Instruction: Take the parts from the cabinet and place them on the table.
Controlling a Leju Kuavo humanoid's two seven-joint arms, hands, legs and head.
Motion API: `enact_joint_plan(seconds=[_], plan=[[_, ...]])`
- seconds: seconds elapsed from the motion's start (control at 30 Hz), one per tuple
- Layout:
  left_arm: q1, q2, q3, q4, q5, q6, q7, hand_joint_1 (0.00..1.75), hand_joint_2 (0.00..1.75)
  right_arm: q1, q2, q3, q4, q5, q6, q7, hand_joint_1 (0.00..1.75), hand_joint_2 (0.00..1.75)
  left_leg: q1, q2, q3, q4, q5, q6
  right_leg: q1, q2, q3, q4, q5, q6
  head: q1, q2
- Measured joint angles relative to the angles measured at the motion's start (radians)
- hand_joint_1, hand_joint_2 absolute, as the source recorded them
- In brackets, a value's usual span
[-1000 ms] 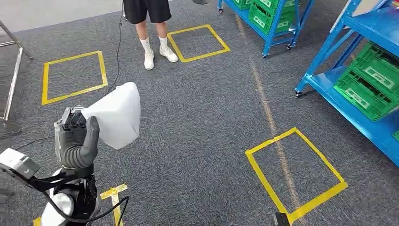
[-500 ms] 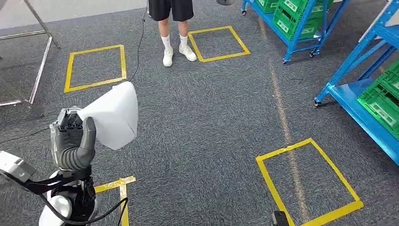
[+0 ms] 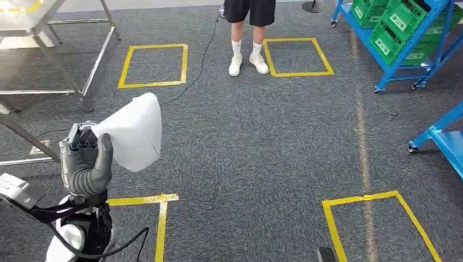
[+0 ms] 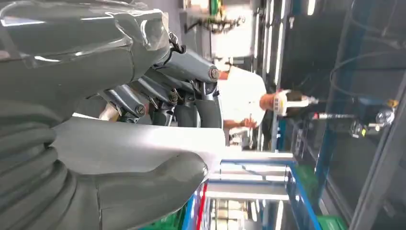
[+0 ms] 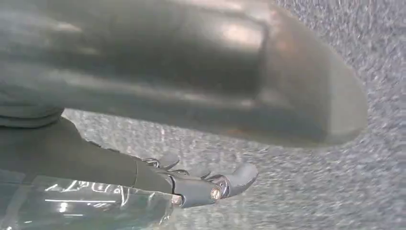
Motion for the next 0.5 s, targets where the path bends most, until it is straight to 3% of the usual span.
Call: enact_joint_plan(seconds=[0.03,0.13,0.17,0.2,0.23,0.3,0.33,0.37,0.4,0.43,0.47,0.5], plan=[[0.0,0.0,0.0,0.0,0.0,0.001,0.001,1.75,1.75,0.0,0.0,0.0,0.0,-0.002,0.0,0.0,0.0,0.0,0.0,-0.007,-0.004,0.001,0.001,-0.003,-0.002,-0.014,0.004,-0.004,0.003,-0.009,0.0,0.0],[0.003,0.001,0.0,0.0,0.0,0.005,0.0,1.75,1.75,-0.004,0.002,0.0,0.0,-0.005,0.0,0.0,0.0,0.0,0.006,-0.024,-0.011,-0.001,0.004,-0.016,0.005,-0.033,0.006,-0.003,0.005,-0.024,0.0,0.0],[0.004,0.002,0.0,0.0,0.0,0.006,0.0,1.75,1.75,-0.006,0.004,0.0,-0.001,-0.006,0.0,0.0,0.0,0.0,0.008,0.004,-0.017,0.01,-0.006,-0.02,-0.001,-0.043,0.008,-0.007,0.007,-0.032,0.0,0.0],[0.001,0.002,0.0,-0.001,0.0,0.006,0.0,1.75,1.75,-0.007,0.003,0.0,-0.001,-0.006,0.0,-0.001,0.0,0.0,0.002,0.063,-0.034,0.05,-0.032,-0.026,0.001,-0.051,0.011,-0.007,0.004,-0.041,-0.005,0.0],[-0.001,0.002,-0.001,-0.001,0.0,0.006,0.0,1.75,1.75,-0.005,0.002,0.0,0.0,-0.006,0.0,-0.001,0.0,0.0,0.005,0.09,-0.066,0.12,-0.068,-0.029,0.004,-0.059,0.012,-0.007,0.003,-0.049,-0.008,0.0],[0.001,0.002,-0.002,-0.001,0.0,0.007,0.0,1.75,1.75,0.0,0.001,0.0,0.0,-0.006,0.0,-0.001,0.0,0.0,0.01,0.102,-0.152,0.29,-0.135,-0.032,0.011,-0.081,0.012,-0.007,0.0,-0.053,-0.007,0.0],[0.001,0.002,-0.002,0.0,0.0,0.007,0.0,1.75,1.75,0.0,0.001,0.0,0.0,-0.006,0.0,-0.001,0.0,0.0,0.011,0.103,-0.177,0.335,-0.142,-0.032,0.014,-0.093,0.012,-0.006,-0.001,-0.054,-0.007,0.0],[0.001,0.002,-0.002,0.0,0.0,0.007,0.0,1.75,1.75,0.0,0.001,0.0,0.0,-0.006,0.0,-0.001,0.0,0.0,0.011,0.103,-0.177,0.329,-0.127,-0.031,0.016,-0.104,0.013,-0.006,-0.003,-0.056,-0.007,0.0],[0.001,0.002,-0.002,0.0,0.0,0.008,0.0,1.75,1.75,0.0,0.001,0.0,0.0,-0.006,0.0,-0.001,0.0,0.0,0.01,0.105,-0.151,0.273,-0.091,-0.029,0.018,-0.115,0.015,-0.007,-0.004,-0.057,-0.008,0.0],[0.001,0.002,-0.002,0.0,0.0,0.008,0.0,1.75,1.75,-0.001,0.002,0.0,0.0,-0.007,0.0,-0.001,0.0,0.0,0.009,0.114,-0.104,0.178,-0.045,-0.024,0.02,-0.124,0.018,-0.007,-0.007,-0.057,-0.007,0.0],[0.001,0.002,-0.002,0.0,0.0,0.008,0.0,1.75,1.75,-0.001,0.003,0.0,0.0,-0.008,0.0,-0.001,0.0,0.0,0.005,0.137,-0.05,0.081,-0.006,-0.017,0.022,-0.132,0.022,-0.007,-0.009,-0.057,-0.008,0.0],[-0.001,0.002,-0.002,-0.001,0.0,0.008,0.0,1.75,1.75,-0.001,0.004,0.0,0.0,-0.009,0.0,-0.002,0.0,0.0,-0.007,0.198,-0.018,0.016,-0.01,-0.007,0.024,-0.14,0.025,-0.007,-0.012,-0.054,-0.006,0.0]])
